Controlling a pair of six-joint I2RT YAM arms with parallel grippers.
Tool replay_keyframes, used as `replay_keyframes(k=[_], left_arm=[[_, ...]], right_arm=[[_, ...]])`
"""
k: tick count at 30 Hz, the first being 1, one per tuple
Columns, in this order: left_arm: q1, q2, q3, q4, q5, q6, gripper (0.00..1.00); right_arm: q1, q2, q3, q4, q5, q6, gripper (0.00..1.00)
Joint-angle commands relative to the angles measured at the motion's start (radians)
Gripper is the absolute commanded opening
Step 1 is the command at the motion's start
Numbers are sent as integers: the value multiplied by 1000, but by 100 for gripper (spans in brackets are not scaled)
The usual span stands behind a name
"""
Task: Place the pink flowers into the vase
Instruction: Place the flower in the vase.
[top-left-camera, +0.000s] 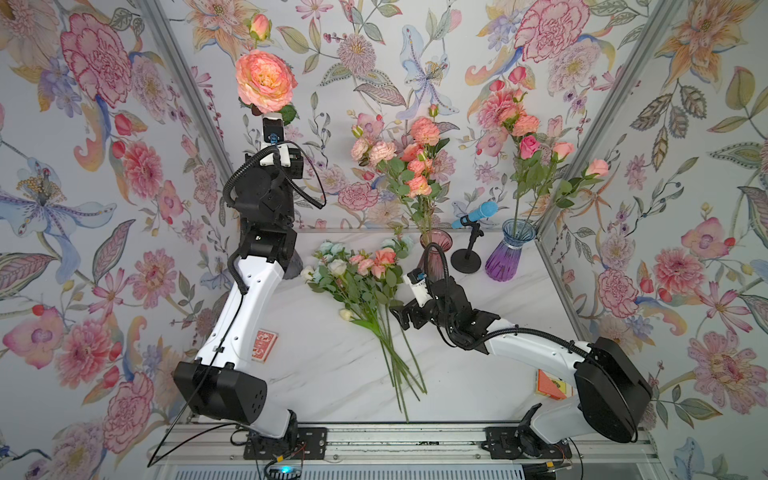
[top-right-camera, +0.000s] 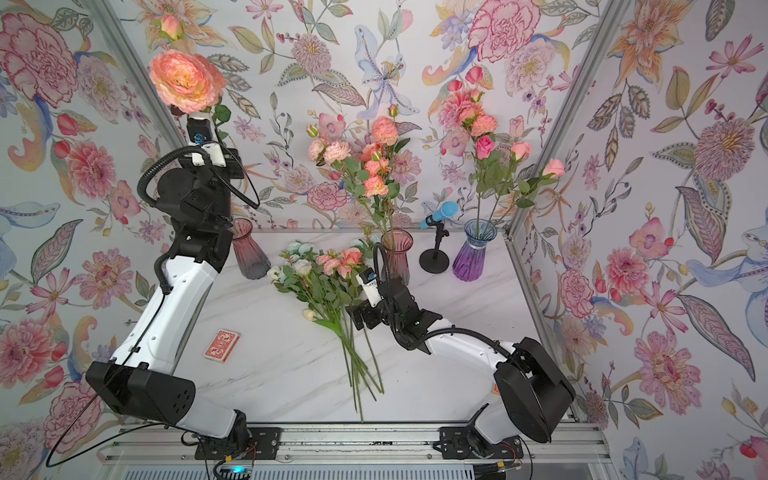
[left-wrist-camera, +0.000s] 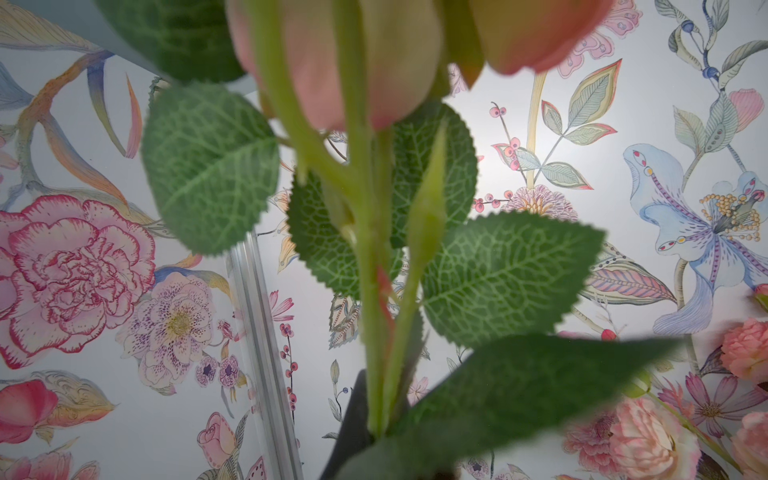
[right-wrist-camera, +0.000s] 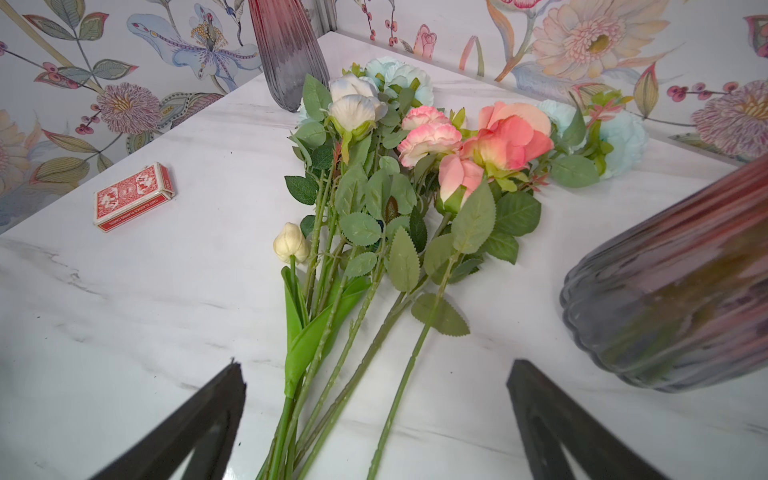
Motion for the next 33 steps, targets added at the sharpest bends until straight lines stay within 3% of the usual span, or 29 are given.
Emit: replay_keyframes(k=[1, 10, 22, 33], left_arm=[[15, 20, 62, 5, 26, -29, 0], [22, 84, 91, -66, 11, -93, 0], [33, 52, -1, -102, -9, -153, 0], [33, -32, -169, -90, -39, -228, 15]], right_arm=[[-8, 13, -5, 32, -22, 16, 100], [-16, 16, -7, 40, -36, 20, 99], [-21, 37, 10, 40, -59, 30, 98], [-17, 45, 17, 41, -73, 37, 98]])
